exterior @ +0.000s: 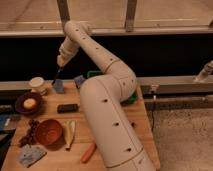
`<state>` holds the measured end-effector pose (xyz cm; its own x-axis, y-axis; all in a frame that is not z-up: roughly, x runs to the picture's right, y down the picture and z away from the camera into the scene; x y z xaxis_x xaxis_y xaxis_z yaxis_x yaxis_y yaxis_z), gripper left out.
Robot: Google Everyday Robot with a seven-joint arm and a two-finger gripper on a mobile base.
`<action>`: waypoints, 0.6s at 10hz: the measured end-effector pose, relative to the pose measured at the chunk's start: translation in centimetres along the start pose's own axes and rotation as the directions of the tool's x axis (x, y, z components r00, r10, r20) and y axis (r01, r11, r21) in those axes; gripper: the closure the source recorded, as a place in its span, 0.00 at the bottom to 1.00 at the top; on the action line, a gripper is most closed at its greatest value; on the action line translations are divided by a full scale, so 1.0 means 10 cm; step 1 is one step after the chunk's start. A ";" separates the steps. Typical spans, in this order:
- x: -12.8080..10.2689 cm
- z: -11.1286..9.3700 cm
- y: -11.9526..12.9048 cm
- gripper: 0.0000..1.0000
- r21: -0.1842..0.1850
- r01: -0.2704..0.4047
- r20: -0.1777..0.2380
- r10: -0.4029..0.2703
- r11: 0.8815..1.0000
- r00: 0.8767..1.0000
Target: Place fork in plastic cup
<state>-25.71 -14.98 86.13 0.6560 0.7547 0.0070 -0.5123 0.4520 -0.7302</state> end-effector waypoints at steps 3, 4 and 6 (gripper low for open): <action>0.05 0.12 -0.09 1.00 -0.036 -0.022 0.005 0.022 0.999 1.000; 0.05 0.14 -0.09 1.00 -0.040 -0.023 0.008 0.024 0.999 1.000; 0.04 0.15 -0.08 1.00 -0.041 -0.021 0.007 0.022 0.999 1.000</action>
<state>-25.88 -14.35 87.72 0.6411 0.7674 -0.0044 -0.5029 0.4159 -0.7577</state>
